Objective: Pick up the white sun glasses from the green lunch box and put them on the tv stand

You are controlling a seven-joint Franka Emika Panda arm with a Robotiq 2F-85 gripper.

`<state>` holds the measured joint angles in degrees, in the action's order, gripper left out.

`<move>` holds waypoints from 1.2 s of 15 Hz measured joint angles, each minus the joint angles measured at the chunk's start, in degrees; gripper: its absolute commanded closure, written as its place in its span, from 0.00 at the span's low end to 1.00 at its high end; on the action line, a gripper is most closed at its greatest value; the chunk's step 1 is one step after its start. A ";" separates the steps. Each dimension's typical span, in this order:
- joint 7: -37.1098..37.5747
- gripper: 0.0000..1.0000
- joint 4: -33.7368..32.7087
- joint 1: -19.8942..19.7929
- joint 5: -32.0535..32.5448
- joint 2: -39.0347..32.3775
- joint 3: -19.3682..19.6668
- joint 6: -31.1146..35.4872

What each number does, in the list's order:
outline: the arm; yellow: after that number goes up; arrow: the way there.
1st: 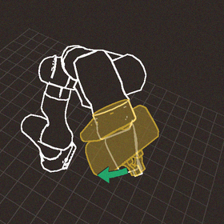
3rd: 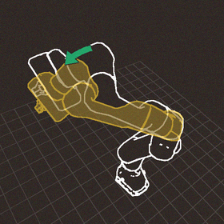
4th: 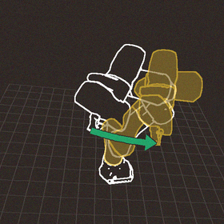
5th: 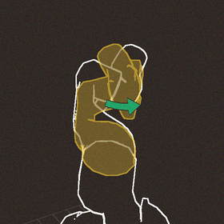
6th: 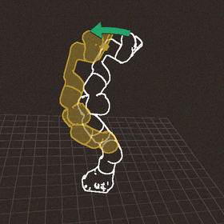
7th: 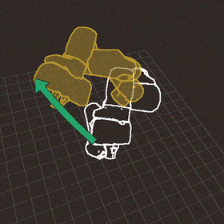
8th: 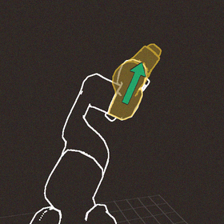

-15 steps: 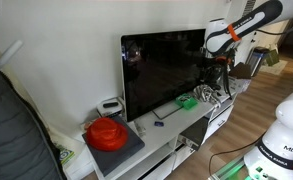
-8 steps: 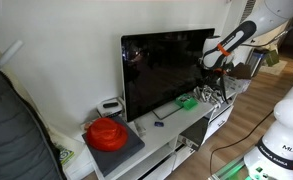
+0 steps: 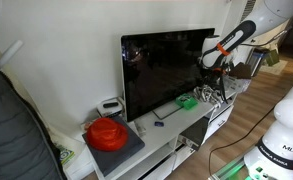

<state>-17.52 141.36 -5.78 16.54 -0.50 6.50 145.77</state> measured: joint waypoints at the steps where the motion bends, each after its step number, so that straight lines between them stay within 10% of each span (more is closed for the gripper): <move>1: -0.54 0.00 -0.46 -0.05 0.00 -0.69 0.06 1.09; 18: -34.93 0.00 -20.46 -13.08 -4.10 -31.53 -5.73 22.39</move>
<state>-52.45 120.90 -18.86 12.44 -32.03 0.76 168.15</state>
